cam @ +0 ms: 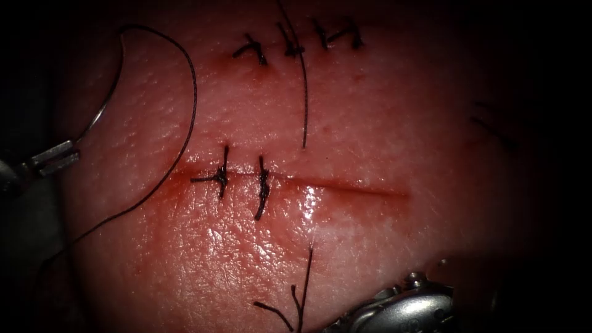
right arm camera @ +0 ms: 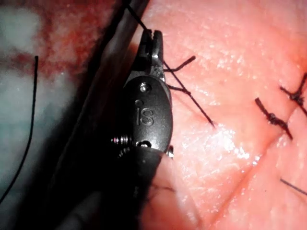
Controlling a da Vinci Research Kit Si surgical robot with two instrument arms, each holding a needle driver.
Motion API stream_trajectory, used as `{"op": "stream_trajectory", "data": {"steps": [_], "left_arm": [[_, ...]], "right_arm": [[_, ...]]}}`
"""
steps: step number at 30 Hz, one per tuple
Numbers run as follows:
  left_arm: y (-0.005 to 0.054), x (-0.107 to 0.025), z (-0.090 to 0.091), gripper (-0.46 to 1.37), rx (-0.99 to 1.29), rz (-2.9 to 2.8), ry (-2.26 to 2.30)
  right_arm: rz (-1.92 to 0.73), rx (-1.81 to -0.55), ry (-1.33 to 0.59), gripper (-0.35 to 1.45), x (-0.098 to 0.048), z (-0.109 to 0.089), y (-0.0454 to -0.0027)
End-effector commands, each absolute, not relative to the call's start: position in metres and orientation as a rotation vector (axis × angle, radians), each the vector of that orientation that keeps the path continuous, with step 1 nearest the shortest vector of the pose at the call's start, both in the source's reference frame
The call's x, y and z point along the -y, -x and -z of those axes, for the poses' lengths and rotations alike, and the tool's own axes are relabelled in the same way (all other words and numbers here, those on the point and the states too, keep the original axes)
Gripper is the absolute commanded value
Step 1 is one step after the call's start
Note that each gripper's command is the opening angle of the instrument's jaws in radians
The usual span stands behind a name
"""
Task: Wound Closure
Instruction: Pull suture through incision until only a short tail is left
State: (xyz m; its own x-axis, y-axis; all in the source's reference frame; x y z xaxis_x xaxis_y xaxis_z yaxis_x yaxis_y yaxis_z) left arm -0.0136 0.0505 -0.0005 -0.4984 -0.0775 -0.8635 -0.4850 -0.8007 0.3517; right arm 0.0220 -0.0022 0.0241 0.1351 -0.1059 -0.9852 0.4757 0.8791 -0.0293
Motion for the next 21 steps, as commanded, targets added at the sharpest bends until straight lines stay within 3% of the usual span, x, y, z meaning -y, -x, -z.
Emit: {"op": "stream_trajectory", "data": {"steps": [1, 21], "left_arm": [[0.0137, -0.0505, 0.0005, -0.35, -0.834, -2.383, 1.415], [0.0134, -0.0502, 0.0005, -0.35, -0.836, -2.384, 1.420]], "right_arm": [[0.445, -1.376, -0.339, -0.35, 0.0026, -0.0238, -0.0221], [0.521, -1.357, -0.477, -0.35, 0.0085, -0.0218, -0.0233]]}}
